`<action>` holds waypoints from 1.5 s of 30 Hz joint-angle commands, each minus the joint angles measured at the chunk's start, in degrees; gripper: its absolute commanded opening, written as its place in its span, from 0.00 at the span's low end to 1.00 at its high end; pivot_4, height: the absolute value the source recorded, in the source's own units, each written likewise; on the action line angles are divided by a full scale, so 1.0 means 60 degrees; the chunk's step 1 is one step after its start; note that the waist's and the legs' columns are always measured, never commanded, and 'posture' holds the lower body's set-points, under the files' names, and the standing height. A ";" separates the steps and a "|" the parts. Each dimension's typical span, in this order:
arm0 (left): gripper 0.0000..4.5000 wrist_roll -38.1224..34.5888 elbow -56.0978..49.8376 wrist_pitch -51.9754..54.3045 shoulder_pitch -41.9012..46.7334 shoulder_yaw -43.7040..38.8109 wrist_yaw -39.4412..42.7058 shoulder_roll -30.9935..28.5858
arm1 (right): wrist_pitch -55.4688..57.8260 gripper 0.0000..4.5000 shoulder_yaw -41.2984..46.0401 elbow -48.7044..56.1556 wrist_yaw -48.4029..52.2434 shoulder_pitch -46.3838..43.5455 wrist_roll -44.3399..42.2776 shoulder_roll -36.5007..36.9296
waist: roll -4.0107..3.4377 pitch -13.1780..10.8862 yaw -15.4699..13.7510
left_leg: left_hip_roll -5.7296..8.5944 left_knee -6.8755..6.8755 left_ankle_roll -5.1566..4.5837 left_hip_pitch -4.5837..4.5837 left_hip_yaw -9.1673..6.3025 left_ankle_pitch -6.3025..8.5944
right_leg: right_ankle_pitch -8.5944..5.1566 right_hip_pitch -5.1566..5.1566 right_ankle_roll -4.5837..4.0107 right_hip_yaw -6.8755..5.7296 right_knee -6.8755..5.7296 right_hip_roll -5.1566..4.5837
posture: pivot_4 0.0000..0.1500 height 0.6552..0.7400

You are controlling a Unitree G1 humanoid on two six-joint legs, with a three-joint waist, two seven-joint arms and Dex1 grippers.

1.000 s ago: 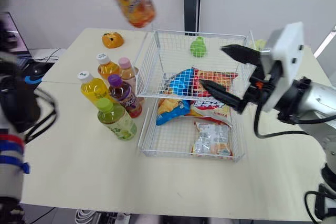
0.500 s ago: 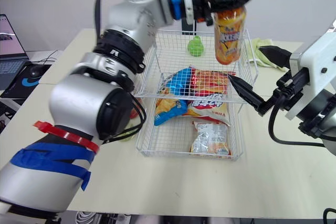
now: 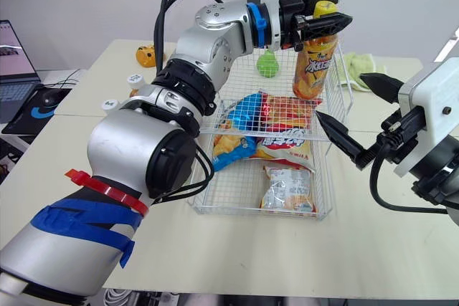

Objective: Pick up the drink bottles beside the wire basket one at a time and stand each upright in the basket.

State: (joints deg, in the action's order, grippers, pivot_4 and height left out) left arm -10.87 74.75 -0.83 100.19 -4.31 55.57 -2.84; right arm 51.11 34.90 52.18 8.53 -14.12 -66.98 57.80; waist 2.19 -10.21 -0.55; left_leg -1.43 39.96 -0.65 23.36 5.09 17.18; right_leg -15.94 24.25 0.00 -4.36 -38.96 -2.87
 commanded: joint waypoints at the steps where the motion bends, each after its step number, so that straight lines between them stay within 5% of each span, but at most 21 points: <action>1: 0.86 -0.0039 -0.0244 -0.0196 0.0385 -0.0364 -0.0029 -0.0170 | -0.0368 1.00 0.0241 0.0045 -0.0065 -0.0040 -0.0214 0.0202 | 0.0000 0.0000 0.0002 | 0.0000 0.0000 0.0000 -0.0004 0.0000 0.0000 | 0.0000 -0.0004 0.0000 0.0001 -0.0001 0.0000 | 1.00 1.00; 3: 0.99 -0.0155 -0.0295 -0.0101 0.0483 -0.0578 0.0096 -0.0371 | -0.0454 1.00 0.0136 -0.0013 -0.0025 -0.0072 -0.0219 0.0251 | 0.0000 0.0000 0.0016 | 0.0000 0.0000 0.0000 -0.0008 0.0000 0.0000 | 0.0000 -0.0009 0.0000 0.0002 -0.0001 0.0001 | 1.00 1.00; 15: 0.99 -0.0546 -0.2300 0.1368 -0.0994 -0.1225 0.1444 -0.3606 | -0.1218 1.00 -0.2445 -0.1471 0.1870 -0.2116 0.0062 0.0144 | -0.0016 0.0009 0.0173 | -0.0011 -0.0003 0.0002 -0.0054 0.0019 -0.0001 | 0.0000 -0.0031 -0.0001 0.0023 -0.0011 0.0013 | 1.00 1.00; 21: 0.99 -0.1223 -0.6792 0.3395 -0.4213 -0.1966 0.0663 -0.5712 | -0.1857 1.00 -0.4422 -0.3177 0.3968 -0.3959 0.1273 -0.0818 | -0.0016 0.0009 0.0275 | -0.0022 0.0005 0.0004 -0.0065 0.0029 -0.0002 | 0.0002 -0.0033 -0.0002 0.0040 -0.0025 0.0016 | 1.00 1.00; 26: 0.99 -0.2449 -1.2068 0.6027 -0.8641 -0.4476 -0.0937 -0.7022 | -0.2382 1.00 -0.5489 -0.4546 0.5569 -0.4974 0.2168 -0.1860 | -0.0016 0.0010 0.0366 | -0.0022 0.0000 0.0005 -0.0058 0.0026 -0.0002 | 0.0003 -0.0031 -0.0003 0.0037 -0.0009 0.0001 | 1.00 1.00; 29: 0.99 -0.3105 -1.4831 0.7214 -1.1757 -0.6599 -0.1546 -0.6876 | -0.2690 1.00 -0.5944 -0.5257 0.6344 -0.5416 0.2656 -0.2497 | -0.0011 0.0013 0.0364 | -0.0018 -0.0001 0.0005 -0.0065 0.0021 -0.0001 | 0.0003 -0.0041 -0.0003 0.0032 -0.0008 -0.0010 | 1.00 1.00; 35: 0.99 -0.4535 -1.8560 0.7457 -1.7930 -1.0417 -0.2201 -0.3917 | -0.3273 1.00 -0.6431 -0.6800 0.7730 -0.6243 0.3505 -0.3530 | 0.0016 0.0047 0.0330 | -0.0024 0.0009 0.0006 -0.0134 -0.0003 0.0000 | 0.0009 -0.0123 0.0002 0.0007 -0.0007 -0.0017 | 1.00 1.00; 40: 0.99 -0.5485 -1.9504 0.6827 -2.0061 -1.0835 -0.2781 -0.2734 | -0.3390 1.00 -0.6440 -0.7304 0.8297 -0.6514 0.3889 -0.3989 | 0.0029 0.0059 0.0006 | -0.0017 0.0012 0.0007 -0.0186 -0.0044 0.0000 | 0.0016 -0.0188 -0.0015 -0.0018 -0.0004 -0.0028 | 1.00 1.00; 45: 0.99 -0.5929 -1.9158 0.6582 -1.9749 -1.0012 -0.3575 -0.3563 | -0.3285 1.00 -0.6329 -0.7334 0.8400 -0.6607 0.4126 -0.4187 | 0.0015 0.0068 -0.0031 | -0.0022 0.0006 -0.0010 -0.0210 -0.0045 -0.0005 | 0.0035 -0.0195 -0.0055 -0.0020 -0.0016 -0.0029 | 1.00 1.00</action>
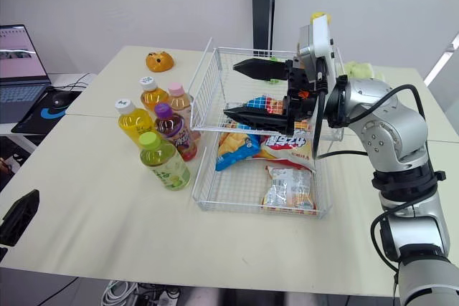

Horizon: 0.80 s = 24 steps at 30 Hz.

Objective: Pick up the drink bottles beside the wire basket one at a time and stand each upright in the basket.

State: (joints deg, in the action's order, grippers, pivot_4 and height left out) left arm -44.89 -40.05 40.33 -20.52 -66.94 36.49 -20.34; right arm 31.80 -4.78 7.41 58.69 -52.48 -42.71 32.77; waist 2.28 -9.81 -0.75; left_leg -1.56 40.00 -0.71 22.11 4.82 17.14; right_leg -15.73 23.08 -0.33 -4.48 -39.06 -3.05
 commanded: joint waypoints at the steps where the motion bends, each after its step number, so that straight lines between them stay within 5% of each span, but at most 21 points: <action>1: 0.99 -0.0142 0.0187 -0.0296 0.0659 0.0780 -0.0542 -0.0986 | -0.0029 1.00 0.0321 0.0196 -0.0010 -0.0190 0.0114 -0.0003 | -0.0005 0.0003 0.0004 | -0.0003 -0.0001 0.0000 -0.0003 0.0000 0.0000 | -0.0001 0.0000 -0.0003 -0.0002 -0.0004 0.0002 | 1.00 1.00; 11: 0.99 0.1713 0.4078 -0.1283 0.4923 0.4978 -0.1197 -0.3129 | 0.0939 1.00 0.1209 0.2058 -0.1180 0.0800 -0.0101 0.0561 | -0.0019 0.0005 0.0136 | -0.0001 -0.0013 0.0022 0.0044 0.0016 -0.0018 | 0.0006 0.0025 -0.0010 -0.0007 0.0018 0.0006 | 1.00 1.00; 24: 0.99 0.3239 0.7482 -0.3168 0.7562 0.7332 -0.0919 -0.2885 | 0.1830 1.00 0.1966 0.3461 -0.2393 0.1500 -0.0483 0.1076 | -0.0021 0.0001 0.0170 | -0.0009 -0.0017 0.0024 0.0055 0.0021 -0.0019 | 0.0004 0.0041 -0.0004 -0.0011 0.0015 0.0011 | 1.00 1.00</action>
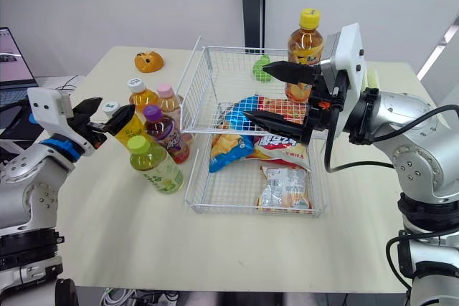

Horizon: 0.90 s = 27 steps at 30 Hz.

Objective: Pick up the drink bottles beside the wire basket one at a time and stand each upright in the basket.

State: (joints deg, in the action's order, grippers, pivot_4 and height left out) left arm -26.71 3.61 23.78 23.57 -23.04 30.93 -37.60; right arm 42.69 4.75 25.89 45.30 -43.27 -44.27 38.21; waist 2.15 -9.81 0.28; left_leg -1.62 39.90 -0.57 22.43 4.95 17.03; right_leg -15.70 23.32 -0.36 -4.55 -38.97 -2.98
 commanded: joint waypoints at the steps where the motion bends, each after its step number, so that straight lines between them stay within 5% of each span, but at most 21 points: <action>1: 0.99 0.0229 0.0300 -0.0459 0.0216 0.0050 0.0041 -0.0016 | 0.0037 1.00 0.0395 0.0409 -0.0182 -0.0024 -0.0222 0.0197 | 0.0000 0.0000 -0.0001 | -0.0001 -0.0001 0.0000 0.0000 -0.0001 0.0000 | 0.0000 0.0000 0.0001 -0.0001 0.0000 0.0000 | 1.00 1.00; 4: 0.86 0.0169 0.0336 -0.0472 0.0145 0.0067 0.0169 0.0006 | 0.0108 1.00 0.0459 0.0450 -0.0241 -0.0036 -0.0268 0.0272 | 0.0001 0.0000 -0.0015 | 0.0000 0.0000 0.0000 0.0001 -0.0001 0.0000 | -0.0001 0.0000 0.0001 -0.0001 0.0001 0.0000 | 1.00 1.00; 12: 0.31 0.0061 0.0344 -0.0557 0.0026 0.0101 0.0531 0.0123 | 0.0183 1.00 0.0373 0.0516 -0.0311 -0.0020 -0.0330 0.0386 | 0.0000 0.0000 -0.0021 | 0.0000 0.0001 0.0000 -0.0001 -0.0002 0.0000 | -0.0001 -0.0001 0.0002 -0.0001 0.0001 -0.0002 | 1.00 1.00; 20: 0.30 -0.0958 -0.0157 -0.0079 -0.0103 -0.0813 0.1250 -0.0487 | 0.0115 1.00 0.0355 0.0436 -0.0275 -0.0091 -0.0384 0.0397 | 0.0002 -0.0002 -0.0010 | -0.0002 0.0000 0.0001 0.0000 -0.0003 0.0000 | -0.0001 -0.0001 0.0002 -0.0002 0.0000 -0.0004 | 1.00 1.00; 27: 0.30 -0.2305 0.1379 0.2012 0.1652 -0.1278 0.4035 -0.4140 | -0.0291 1.00 0.0292 0.0009 -0.0171 -0.0128 -0.0221 0.0100 | 0.0039 -0.0028 0.0009 | -0.0007 0.0005 0.0008 0.0078 -0.0012 -0.0005 | -0.0002 0.0072 0.0003 -0.0019 0.0003 0.0004 | 1.00 1.00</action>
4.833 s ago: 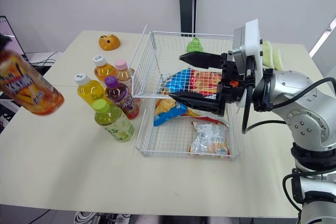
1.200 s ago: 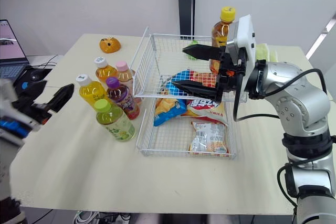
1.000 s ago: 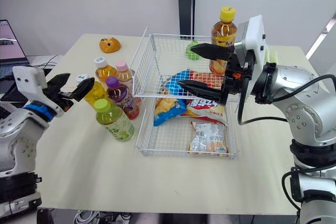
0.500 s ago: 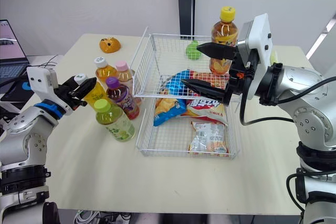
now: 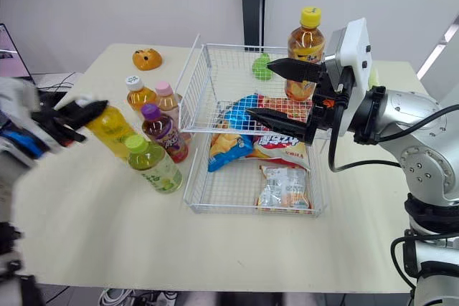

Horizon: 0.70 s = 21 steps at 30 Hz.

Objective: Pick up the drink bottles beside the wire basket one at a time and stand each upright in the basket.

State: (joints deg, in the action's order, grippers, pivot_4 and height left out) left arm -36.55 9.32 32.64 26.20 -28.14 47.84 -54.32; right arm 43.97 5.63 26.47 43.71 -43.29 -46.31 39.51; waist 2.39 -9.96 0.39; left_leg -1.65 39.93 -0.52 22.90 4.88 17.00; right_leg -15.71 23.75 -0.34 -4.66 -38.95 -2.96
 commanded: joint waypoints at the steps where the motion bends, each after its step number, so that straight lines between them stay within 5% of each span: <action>1: 0.30 -0.0717 0.0755 0.0782 0.1693 -0.0209 0.1639 -0.1834 | -0.0637 1.00 0.0107 -0.0176 0.0117 -0.0149 0.0196 -0.0193 | 0.0010 -0.0006 -0.0011 | 0.0004 0.0000 0.0000 0.0002 0.0002 0.0000 | -0.0003 0.0000 0.0005 0.0001 0.0000 -0.0001 | 1.00 1.00; 8: 0.30 -0.0096 0.2744 0.1303 0.6056 0.2022 0.3648 -0.2845 | -0.1062 1.00 -0.0006 -0.0390 0.0131 -0.0193 0.0536 -0.0419 | 0.0012 -0.0018 -0.0168 | 0.0023 0.0010 -0.0007 0.0011 -0.0001 0.0003 | -0.0015 -0.0001 0.0024 -0.0003 0.0001 -0.0001 | 1.00 1.00; 15: 0.30 0.1420 0.5306 0.0250 1.0996 0.4068 0.4724 -0.0373 | -0.0865 1.00 0.0358 0.0302 -0.0627 0.0253 0.0637 -0.0243 | 0.0027 -0.0020 -0.0263 | 0.0027 0.0020 -0.0008 0.0024 -0.0001 0.0003 | -0.0019 0.0004 0.0035 0.0013 0.0000 0.0015 | 1.00 1.00; 21: 0.30 0.2286 0.7376 -0.1603 1.2512 0.4295 0.4899 0.2150 | -0.0221 1.00 0.1030 0.1438 -0.1599 0.0922 0.0380 0.0142 | 0.0024 -0.0022 -0.0230 | 0.0023 0.0019 -0.0006 0.0049 0.0006 0.0002 | -0.0019 0.0042 0.0036 0.0015 -0.0005 0.0013 | 1.00 1.00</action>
State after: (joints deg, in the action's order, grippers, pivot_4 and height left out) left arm -23.50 52.37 26.94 98.27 -1.60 77.12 -42.72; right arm 41.99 8.91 31.62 35.99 -38.12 -42.71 39.36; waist 2.53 -10.09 -0.99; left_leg -1.52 40.05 -0.55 23.28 4.93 17.01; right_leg -15.83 24.09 -0.13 -4.57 -39.01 -2.88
